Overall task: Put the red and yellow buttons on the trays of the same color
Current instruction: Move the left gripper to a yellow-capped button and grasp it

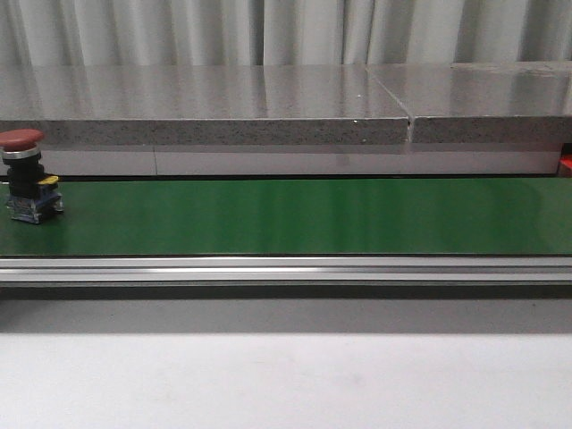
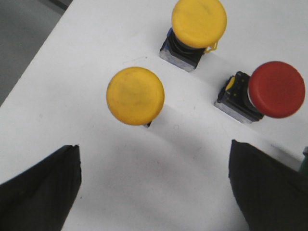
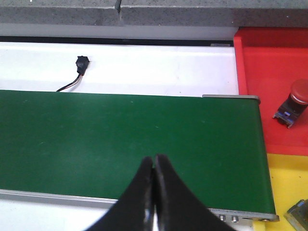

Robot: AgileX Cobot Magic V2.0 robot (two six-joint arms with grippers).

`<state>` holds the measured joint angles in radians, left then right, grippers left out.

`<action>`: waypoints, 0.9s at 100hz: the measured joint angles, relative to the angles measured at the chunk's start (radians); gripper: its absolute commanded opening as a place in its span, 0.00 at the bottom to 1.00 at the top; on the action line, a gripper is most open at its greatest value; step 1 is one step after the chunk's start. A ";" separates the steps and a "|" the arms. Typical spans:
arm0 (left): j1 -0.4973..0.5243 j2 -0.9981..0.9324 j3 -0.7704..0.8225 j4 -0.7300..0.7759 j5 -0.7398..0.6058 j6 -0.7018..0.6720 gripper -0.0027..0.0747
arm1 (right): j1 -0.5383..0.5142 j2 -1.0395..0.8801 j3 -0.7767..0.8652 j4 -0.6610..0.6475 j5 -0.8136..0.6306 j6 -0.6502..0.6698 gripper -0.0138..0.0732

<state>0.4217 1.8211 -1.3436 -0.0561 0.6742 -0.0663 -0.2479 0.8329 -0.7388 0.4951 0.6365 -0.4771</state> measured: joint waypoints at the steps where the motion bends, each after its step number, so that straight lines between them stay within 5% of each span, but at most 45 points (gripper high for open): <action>1: 0.000 0.003 -0.002 0.000 -0.003 0.000 0.82 | 0.000 0.000 0.000 0.000 0.000 0.000 0.08; 75: 0.003 0.213 -0.159 -0.002 -0.012 0.000 0.81 | 0.000 0.000 0.000 0.000 0.000 0.000 0.08; 90: 0.003 0.215 -0.161 -0.002 -0.019 0.000 0.63 | 0.000 0.000 0.000 0.000 0.000 0.000 0.08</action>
<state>0.4247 2.0357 -1.5041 -0.0585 0.6548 -0.0663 -0.2479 0.8329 -0.7388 0.4951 0.6365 -0.4771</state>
